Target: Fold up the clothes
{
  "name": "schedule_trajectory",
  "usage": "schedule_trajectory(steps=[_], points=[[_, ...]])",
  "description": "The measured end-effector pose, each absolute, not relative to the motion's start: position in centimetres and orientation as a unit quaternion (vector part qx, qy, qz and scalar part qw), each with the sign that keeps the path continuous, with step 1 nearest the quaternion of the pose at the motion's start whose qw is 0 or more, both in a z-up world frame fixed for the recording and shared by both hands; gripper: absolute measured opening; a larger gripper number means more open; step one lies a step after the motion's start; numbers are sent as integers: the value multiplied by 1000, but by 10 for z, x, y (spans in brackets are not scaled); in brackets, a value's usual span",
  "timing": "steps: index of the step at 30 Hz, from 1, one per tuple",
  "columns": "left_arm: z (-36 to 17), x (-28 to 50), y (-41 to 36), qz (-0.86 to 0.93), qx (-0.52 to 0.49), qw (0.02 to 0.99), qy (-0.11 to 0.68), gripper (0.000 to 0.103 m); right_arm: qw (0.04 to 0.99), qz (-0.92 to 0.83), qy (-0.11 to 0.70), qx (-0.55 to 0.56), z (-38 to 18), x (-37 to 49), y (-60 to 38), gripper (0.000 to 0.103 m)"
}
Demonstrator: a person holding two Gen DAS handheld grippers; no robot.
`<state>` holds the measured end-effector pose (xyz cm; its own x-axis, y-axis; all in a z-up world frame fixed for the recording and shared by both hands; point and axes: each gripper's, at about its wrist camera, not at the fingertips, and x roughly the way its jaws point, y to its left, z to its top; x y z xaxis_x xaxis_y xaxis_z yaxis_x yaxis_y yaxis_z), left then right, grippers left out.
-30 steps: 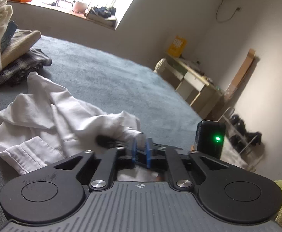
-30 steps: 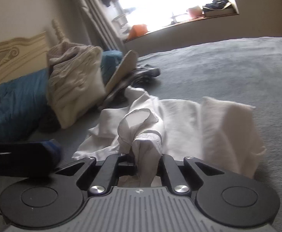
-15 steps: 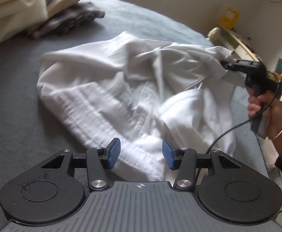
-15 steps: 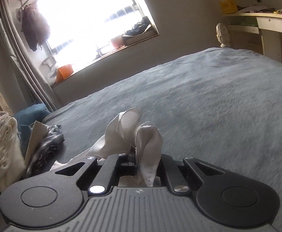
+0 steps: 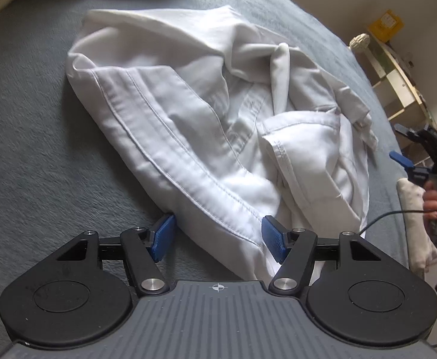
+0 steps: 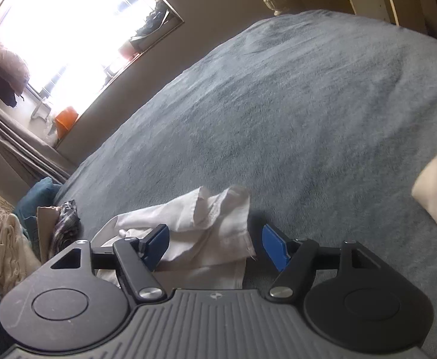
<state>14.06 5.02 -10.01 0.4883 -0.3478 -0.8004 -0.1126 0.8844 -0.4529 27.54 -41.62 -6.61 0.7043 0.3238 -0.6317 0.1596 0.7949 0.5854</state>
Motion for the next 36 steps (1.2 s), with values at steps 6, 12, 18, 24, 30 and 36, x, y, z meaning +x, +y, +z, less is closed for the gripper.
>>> schedule_trajectory(steps=[6,12,18,24,30,36], points=[[-97,136,34,-88,-198,836,505,63,883,139,380,237,-40,266,-373,73],[-100,119,29,-134,-216,809,531,65,903,253,338,87,-2,304,-281,92],[-101,105,6,-139,-167,833,510,62,906,183,380,11,-24,393,-207,95],[-104,109,-2,-120,-141,855,485,23,884,78,462,-2,-81,449,-198,93],[-105,108,12,-94,-148,866,469,1,852,91,516,-27,-101,422,-205,70],[-94,114,42,-24,-136,890,434,0,819,110,562,-13,-86,365,-218,30]])
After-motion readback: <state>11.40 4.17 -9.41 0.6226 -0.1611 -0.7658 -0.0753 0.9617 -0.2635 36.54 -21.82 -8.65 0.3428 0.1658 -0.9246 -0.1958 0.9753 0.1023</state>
